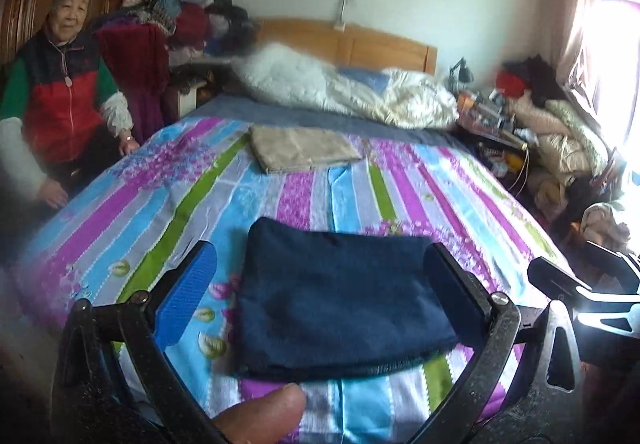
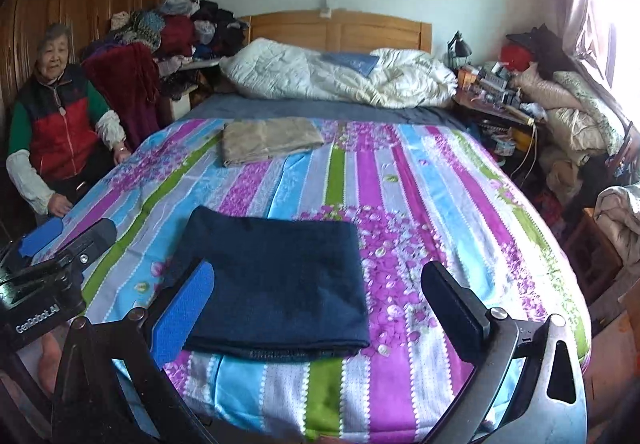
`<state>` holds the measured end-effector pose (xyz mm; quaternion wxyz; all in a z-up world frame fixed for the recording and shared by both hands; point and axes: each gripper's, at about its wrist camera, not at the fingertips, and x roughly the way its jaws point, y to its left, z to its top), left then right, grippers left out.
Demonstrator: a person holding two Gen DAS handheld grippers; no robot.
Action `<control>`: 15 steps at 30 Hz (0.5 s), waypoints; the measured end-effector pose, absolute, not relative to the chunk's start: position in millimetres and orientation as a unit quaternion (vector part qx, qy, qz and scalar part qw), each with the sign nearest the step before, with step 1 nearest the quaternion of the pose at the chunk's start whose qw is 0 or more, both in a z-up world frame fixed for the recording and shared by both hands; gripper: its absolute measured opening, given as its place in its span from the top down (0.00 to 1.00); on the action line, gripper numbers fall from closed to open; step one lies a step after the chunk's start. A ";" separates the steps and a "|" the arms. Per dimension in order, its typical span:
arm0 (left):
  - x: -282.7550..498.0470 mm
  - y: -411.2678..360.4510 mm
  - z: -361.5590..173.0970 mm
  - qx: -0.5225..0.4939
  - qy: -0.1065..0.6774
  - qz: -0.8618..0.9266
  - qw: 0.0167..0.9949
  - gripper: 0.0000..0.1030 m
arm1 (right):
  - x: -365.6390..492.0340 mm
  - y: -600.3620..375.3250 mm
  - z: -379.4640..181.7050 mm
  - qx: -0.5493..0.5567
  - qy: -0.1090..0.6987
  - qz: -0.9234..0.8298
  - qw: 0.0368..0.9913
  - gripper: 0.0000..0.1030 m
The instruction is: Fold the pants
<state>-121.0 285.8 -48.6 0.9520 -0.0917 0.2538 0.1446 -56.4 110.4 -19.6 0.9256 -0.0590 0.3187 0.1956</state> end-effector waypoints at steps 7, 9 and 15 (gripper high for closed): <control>-120.2 290.4 -66.1 -0.120 0.330 0.163 0.922 0.00 | -51.5 121.8 -39.0 -0.048 0.368 0.230 0.900 0.00; -119.8 289.6 -70.1 -0.131 0.346 0.155 0.916 0.00 | -50.0 124.4 -43.6 -0.050 0.376 0.229 0.897 0.00; -123.3 284.5 -68.9 -0.130 0.348 0.150 0.916 0.00 | -47.0 126.6 -47.4 -0.061 0.381 0.216 0.897 0.00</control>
